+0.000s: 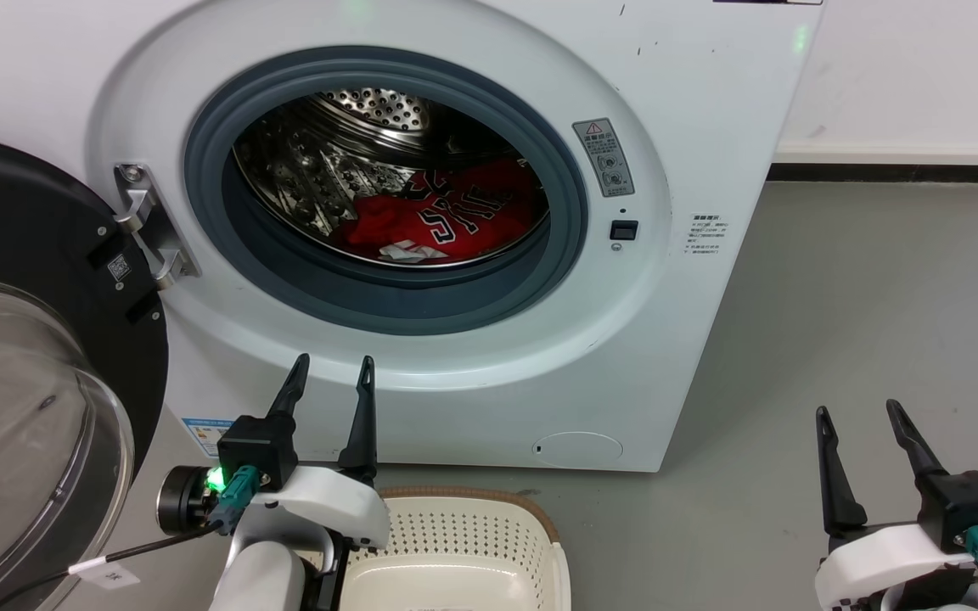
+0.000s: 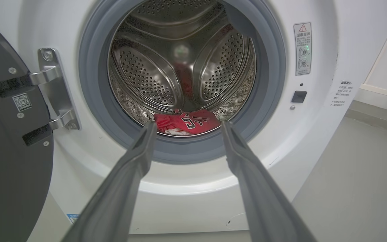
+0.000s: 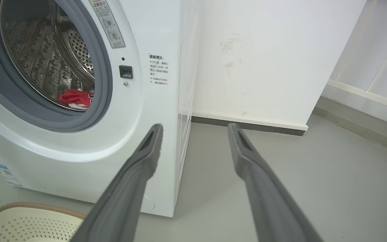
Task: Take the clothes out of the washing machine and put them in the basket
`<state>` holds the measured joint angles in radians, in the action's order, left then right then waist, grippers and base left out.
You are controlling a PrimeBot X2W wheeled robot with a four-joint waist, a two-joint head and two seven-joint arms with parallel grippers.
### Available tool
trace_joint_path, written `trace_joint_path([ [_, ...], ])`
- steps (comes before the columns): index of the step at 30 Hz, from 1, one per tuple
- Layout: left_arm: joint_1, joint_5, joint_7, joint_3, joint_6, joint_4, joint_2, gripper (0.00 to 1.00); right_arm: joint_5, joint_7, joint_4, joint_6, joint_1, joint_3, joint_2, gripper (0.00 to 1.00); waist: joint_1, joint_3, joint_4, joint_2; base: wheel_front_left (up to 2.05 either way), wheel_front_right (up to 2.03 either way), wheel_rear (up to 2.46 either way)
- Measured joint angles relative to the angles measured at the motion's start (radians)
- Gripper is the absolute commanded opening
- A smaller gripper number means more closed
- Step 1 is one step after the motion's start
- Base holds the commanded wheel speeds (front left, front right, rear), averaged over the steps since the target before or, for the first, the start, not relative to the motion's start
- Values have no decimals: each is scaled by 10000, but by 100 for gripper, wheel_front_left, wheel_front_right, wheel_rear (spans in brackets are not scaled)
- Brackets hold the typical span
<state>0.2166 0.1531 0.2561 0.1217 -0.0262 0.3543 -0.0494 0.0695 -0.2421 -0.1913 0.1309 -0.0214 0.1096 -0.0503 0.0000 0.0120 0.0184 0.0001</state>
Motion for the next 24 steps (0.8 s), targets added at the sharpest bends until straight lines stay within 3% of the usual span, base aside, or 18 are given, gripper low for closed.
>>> trace_joint_path([
  [24,67,-207,56,56,173,67,-2,100,217,-54,-163,2,-4,27,-2,100,0,34,32,0,0,0,0],
])
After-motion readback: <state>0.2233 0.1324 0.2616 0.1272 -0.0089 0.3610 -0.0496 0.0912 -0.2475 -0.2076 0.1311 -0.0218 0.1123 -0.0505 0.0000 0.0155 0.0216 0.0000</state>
